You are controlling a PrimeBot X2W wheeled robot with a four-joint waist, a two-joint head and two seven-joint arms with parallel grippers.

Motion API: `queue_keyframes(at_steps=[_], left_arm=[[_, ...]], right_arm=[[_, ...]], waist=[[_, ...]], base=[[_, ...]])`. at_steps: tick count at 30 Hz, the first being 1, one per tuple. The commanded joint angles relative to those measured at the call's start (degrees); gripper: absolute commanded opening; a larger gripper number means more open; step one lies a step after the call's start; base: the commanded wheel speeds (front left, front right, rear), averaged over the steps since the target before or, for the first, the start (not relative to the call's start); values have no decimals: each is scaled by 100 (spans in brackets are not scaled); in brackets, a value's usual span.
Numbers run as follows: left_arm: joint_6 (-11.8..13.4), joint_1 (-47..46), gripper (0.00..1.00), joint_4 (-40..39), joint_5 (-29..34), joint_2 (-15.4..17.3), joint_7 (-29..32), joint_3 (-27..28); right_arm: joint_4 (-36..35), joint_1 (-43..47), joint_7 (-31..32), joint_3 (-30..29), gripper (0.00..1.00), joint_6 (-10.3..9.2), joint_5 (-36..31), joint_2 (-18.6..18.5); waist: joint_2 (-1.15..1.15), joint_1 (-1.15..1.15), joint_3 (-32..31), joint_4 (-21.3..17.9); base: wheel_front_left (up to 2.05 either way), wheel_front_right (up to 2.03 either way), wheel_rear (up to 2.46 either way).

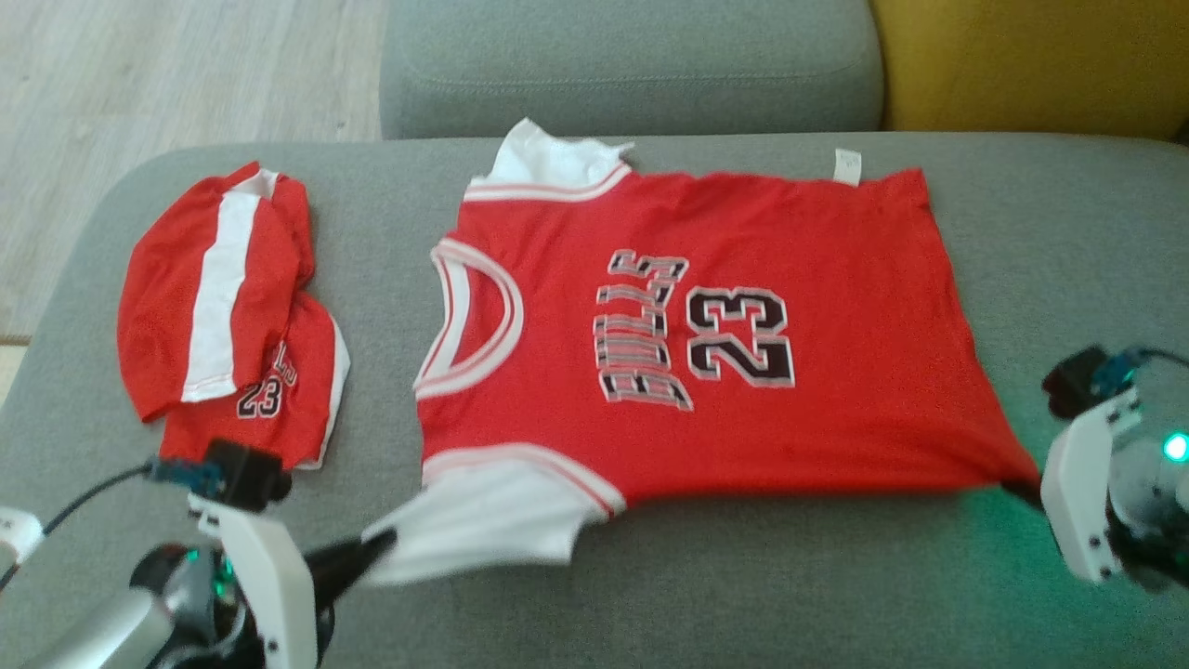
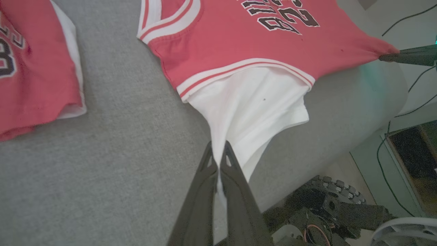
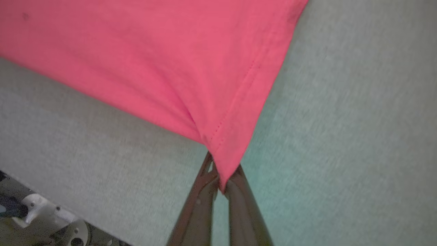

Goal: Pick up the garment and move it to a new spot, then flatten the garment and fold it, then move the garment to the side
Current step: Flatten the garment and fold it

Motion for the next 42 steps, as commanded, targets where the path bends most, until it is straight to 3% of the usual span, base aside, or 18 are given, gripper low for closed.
queue_keyframes(at_steps=[1, 7, 18, 28, 42], left_arm=[[30, -111, 0, -241, -122, 370, 95, 252], [144, 141, 0, -786, -362, 756, 517, 220], [327, -227, 0, -1106, -287, 834, 522, 441], [317, -1054, 0, -855, -122, 496, 462, 610], [122, -2414, 0, 268, 119, -147, 590, 501]], right_arm=[[-108, 173, 142, 15, 0, 37, 54, -369], [-760, 330, 785, 177, 0, 37, 264, -747], [-903, -143, 608, 152, 0, 37, 198, -750], [-672, -651, 475, 125, 0, 37, 65, -530], [-176, -1369, 232, 154, 0, 37, -35, -19]], waist=[[0, 0, -40, -38], [0, 0, -84, -77], [0, 0, 69, -157], [0, 0, 447, -229], [0, 0, 1149, -368]], base=[[0, 0, 0], [0, 0, 0], [0, 0, 0], [0, 0, 0], [0, 0, 0]])
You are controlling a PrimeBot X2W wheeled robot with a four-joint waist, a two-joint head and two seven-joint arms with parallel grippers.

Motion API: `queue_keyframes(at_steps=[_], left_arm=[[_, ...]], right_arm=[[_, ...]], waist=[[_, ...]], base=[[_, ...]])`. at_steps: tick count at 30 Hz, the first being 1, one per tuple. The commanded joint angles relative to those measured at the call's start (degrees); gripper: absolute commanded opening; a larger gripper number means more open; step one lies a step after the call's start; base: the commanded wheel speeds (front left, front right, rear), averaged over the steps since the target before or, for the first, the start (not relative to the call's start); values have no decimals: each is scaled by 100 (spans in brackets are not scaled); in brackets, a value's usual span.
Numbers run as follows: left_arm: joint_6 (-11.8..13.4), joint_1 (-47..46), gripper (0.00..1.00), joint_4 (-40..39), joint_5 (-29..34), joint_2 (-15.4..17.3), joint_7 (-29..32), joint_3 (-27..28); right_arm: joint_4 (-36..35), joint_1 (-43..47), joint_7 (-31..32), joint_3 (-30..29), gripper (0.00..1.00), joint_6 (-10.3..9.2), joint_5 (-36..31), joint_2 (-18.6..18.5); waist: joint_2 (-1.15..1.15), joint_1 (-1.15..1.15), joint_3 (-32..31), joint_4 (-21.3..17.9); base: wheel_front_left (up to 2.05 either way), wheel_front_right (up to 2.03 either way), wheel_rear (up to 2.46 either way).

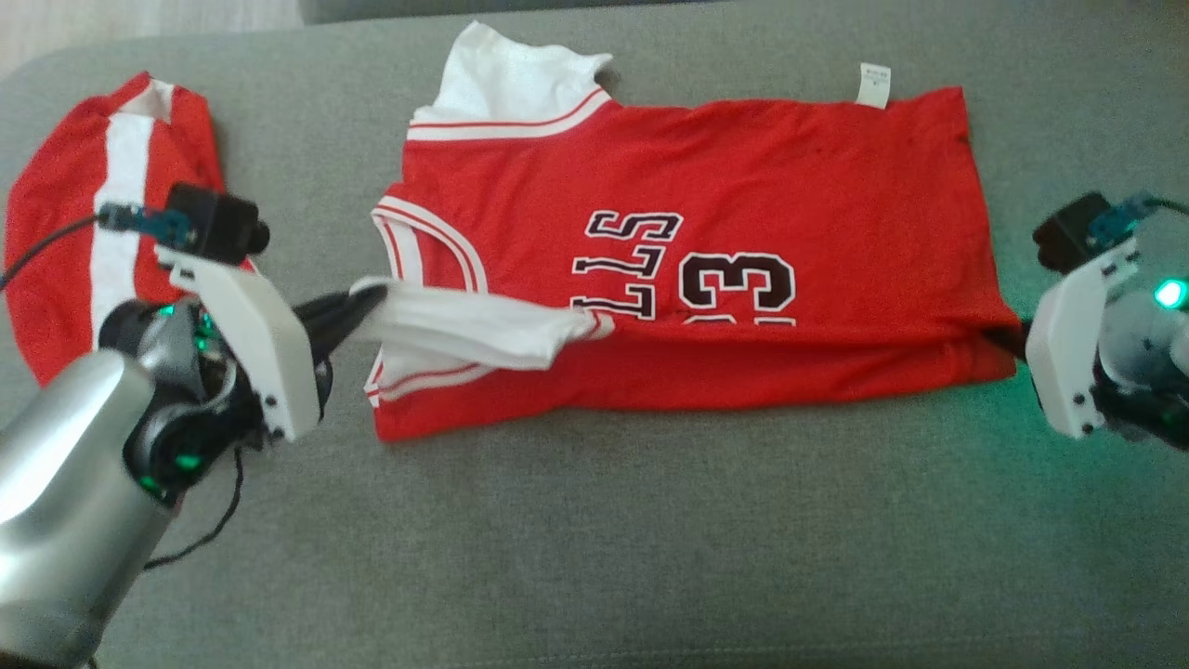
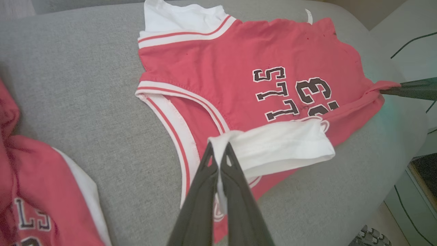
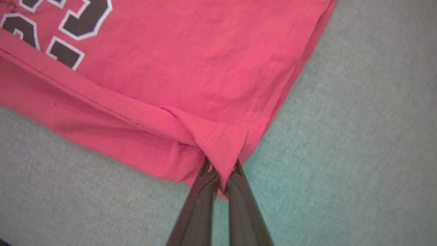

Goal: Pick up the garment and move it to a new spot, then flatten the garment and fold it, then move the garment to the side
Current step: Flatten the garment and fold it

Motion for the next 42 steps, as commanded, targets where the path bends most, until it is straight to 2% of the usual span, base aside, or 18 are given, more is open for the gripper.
queue_keyframes(at_steps=[1, 2, 3, 5, 10, 17, 20, 23, 26, 29, 33, 37, 42], left_arm=[[-20, -407, 0, -46, 60, 172, -21, 297], [-30, -493, 0, 75, 87, 117, -44, 285], [3, -648, 98, 353, 191, 4, -178, 295], [156, -768, 100, 649, 358, -109, -406, 327], [288, -846, 100, 1050, 533, -337, -1154, 494], [514, -512, 100, 1164, 449, -754, -2915, 1124], [633, -296, 100, 994, 836, -812, -3636, 1208], [770, 101, 100, 723, 994, -1044, -3780, 1540], [893, 568, 100, 205, 1419, -1348, -3789, 2070], [872, 1100, 100, -119, 1763, -1779, -3791, 2509], [708, 1681, 100, -216, 2263, -2249, -3792, 2829], [500, 2116, 100, -48, 2666, -2621, -3792, 2947], [380, 2420, 100, 281, 2946, -2867, -3793, 3051]], right_arm=[[14, -91, -111, -80, 20, 37, -78, -100], [69, -155, -237, -83, 87, 37, -146, -55], [313, -223, -470, -162, 100, 37, -194, 56], [476, -215, -711, -199, 100, 37, -226, 209], [872, -83, -1700, -528, 100, 37, -249, 565], [1252, 275, -3516, -1165, 100, 37, -381, 977], [1406, 437, -4061, -1510, 100, 37, -541, 1134], [1402, 649, -4212, -2084, 100, 37, -761, 1366], [945, 974, -4221, -3181, 100, 37, -1321, 1565], [399, 1661, -4223, -4295, 100, 37, -2165, 1858], [-428, 2724, -4224, -5504, 100, 37, -3148, 2501], [-1072, 3568, -4224, -6232, 100, 37, -3808, 3093], [-1382, 4022, -4224, -6582, 100, 37, -4158, 3455]], waist=[[0, -1, 95, -41], [0, -1, 133, -54], [0, -1, 185, -74], [0, -1, 214, -93], [0, -1, 229, -124], [0, -1, -11, -97], [0, -1, -159, -59], [0, -1, -323, -52], [0, -1, -392, -50], [0, -1, -487, -23], [0, -1, -619, -14], [0, -1, -696, -8], [0, -1, -732, -47]], base=[[0, 0, 0], [0, 0, 0], [0, 0, 0], [0, 0, 0], [0, 0, 0], [0, 0, 0], [0, 0, 0], [0, 0, 0], [0, 0, 0], [0, 0, 0], [0, 0, 0], [0, 0, 0], [0, 0, 0]])
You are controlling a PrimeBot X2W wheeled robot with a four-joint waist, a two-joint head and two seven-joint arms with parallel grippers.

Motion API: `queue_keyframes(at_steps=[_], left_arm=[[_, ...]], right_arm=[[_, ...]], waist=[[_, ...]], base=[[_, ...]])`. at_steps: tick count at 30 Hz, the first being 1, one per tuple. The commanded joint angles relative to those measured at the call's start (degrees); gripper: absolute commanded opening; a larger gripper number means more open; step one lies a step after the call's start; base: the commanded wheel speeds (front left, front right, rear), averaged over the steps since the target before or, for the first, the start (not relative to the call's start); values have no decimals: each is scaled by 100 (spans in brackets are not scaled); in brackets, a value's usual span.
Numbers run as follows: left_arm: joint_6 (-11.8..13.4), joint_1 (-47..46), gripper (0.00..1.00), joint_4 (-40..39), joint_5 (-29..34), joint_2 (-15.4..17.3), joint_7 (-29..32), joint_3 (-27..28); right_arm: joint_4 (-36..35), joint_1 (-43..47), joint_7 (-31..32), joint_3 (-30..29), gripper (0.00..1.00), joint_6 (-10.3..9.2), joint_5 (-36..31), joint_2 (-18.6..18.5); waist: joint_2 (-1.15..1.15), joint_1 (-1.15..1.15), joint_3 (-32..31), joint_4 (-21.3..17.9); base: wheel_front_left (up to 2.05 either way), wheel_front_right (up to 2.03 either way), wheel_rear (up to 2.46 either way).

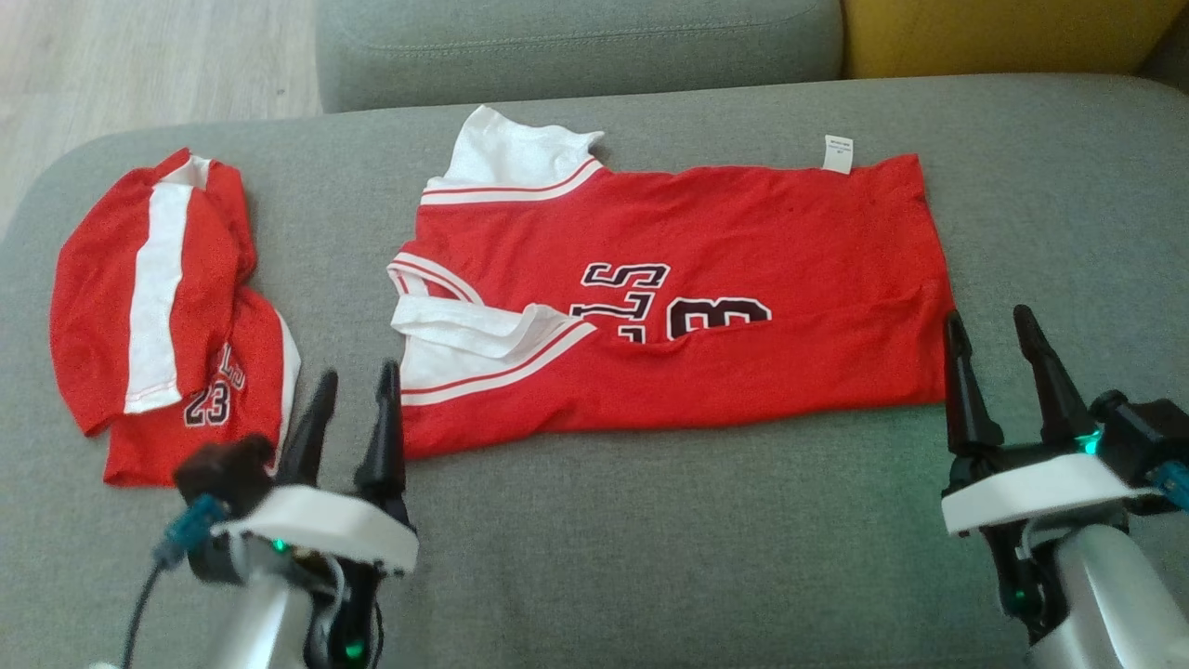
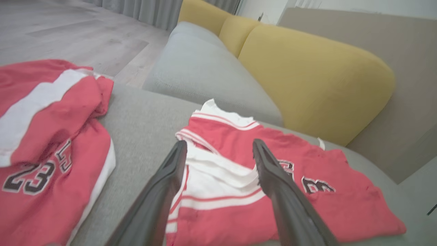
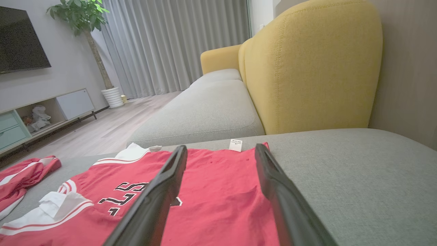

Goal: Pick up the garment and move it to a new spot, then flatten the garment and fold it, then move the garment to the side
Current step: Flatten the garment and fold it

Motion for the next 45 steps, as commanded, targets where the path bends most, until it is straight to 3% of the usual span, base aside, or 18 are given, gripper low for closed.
queue_keyframes(at_steps=[1, 11, 23, 30, 31, 32, 33, 38, 45], left_arm=[[-13, -124, 100, -43, 123, 16, -34, 246], [0, -330, 100, 1114, 497, -144, -34, 316], [375, -1087, 100, 2663, 816, 42, 316, 151], [292, -1302, 100, 3142, 825, 49, 475, 28], [229, -1321, 91, 3192, 817, 40, 512, -8], [168, -1343, 36, 3228, 809, 30, 531, -39], [110, -1364, 0, 3253, 792, 19, 532, -60], [-126, -1467, 0, 3216, 508, -74, 334, 48], [-186, -1538, 0, 2721, 421, -90, 13, 216]], right_arm=[[-249, -76, -63, 38, 100, 37, -83, 17], [-364, 34, -63, -17, 100, 37, -243, 178], [-385, -35, -63, -25, 100, 37, -309, 198], [-377, -41, -63, -53, 100, 37, -323, 228], [-362, -42, -63, -70, 100, 37, -332, 233], [-341, -45, -63, -90, 100, 37, -348, 238], [-314, -47, -63, -113, 100, 37, -369, 242], [13, -46, 64, -335, 100, 37, -440, 320], [424, -174, 394, -736, 100, 37, -458, 538]], waist=[[0, 0, -12, -23], [0, 0, 37, -209], [0, 0, 175, -407], [0, 0, 239, -456], [0, 0, 250, -455], [0, 0, 258, -451], [0, 0, 264, -444], [0, 0, 270, -354], [0, 0, 304, -216]], base=[[0, 0, 0], [0, 0, 0], [0, 0, 0], [0, 0, 0], [0, 0, 0], [0, 0, 0], [0, 0, 0], [0, 0, 0], [0, 0, 0]])
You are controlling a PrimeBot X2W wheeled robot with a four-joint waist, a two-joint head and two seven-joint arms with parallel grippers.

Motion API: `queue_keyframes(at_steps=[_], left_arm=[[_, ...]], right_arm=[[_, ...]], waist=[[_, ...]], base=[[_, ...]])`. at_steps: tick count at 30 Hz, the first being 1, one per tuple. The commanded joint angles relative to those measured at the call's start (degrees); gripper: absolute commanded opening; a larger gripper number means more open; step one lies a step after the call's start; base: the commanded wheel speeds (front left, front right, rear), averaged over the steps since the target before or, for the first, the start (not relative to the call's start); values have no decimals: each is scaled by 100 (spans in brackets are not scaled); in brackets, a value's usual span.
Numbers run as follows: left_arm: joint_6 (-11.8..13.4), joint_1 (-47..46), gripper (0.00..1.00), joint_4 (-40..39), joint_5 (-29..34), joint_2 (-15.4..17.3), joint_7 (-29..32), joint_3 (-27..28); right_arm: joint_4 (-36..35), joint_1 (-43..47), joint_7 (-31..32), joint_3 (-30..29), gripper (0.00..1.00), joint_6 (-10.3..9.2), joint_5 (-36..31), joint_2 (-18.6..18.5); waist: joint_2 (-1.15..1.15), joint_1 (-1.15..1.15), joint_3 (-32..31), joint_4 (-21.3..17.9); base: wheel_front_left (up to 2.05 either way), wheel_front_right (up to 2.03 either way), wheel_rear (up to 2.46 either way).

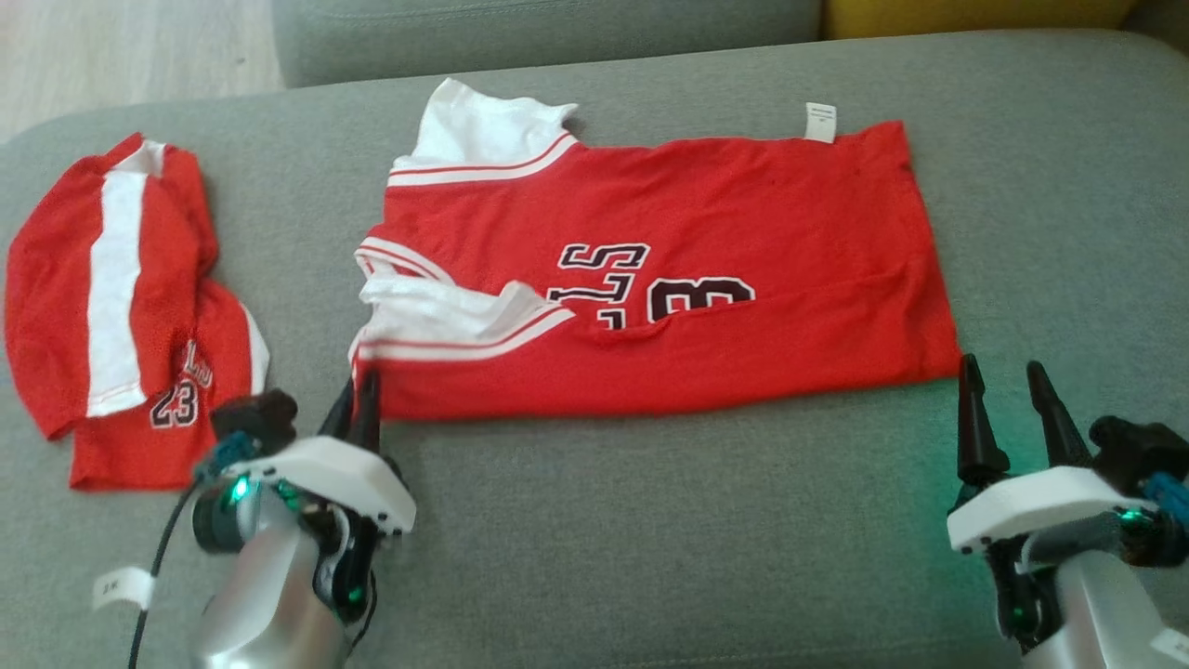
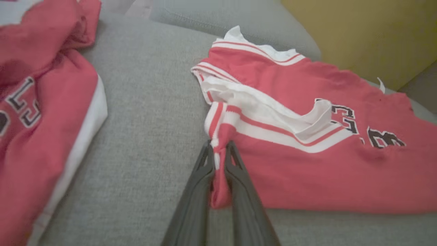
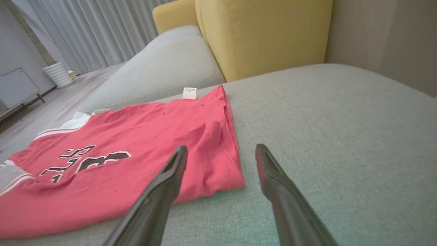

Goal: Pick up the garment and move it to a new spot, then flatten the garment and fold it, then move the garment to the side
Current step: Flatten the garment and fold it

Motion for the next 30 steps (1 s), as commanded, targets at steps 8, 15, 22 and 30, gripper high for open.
queue_keyframes(at_steps=[8, 15, 22, 30], left_arm=[[-60, -116, 0, -1074, 113, 37, -116, 237], [-102, 17, 0, -1392, 196, -15, -117, 36], [-107, 45, 0, -1312, 209, 24, -117, 8], [-92, 30, 0, -1329, 235, 22, -118, 41]], right_arm=[[496, -631, 374, -248, 100, 37, 184, 162], [1147, -1043, 595, -475, 100, 37, 174, 213], [1598, -1298, 594, -729, 100, 37, -142, 222], [1977, -1508, 656, -888, 100, 37, -362, 246]], waist=[[0, 0, 136, 275], [0, 0, 258, 464], [0, 0, 344, 518], [0, 0, 377, 493]], base=[[0, 0, 0], [0, 0, 0], [0, 0, 0], [0, 0, 0]])
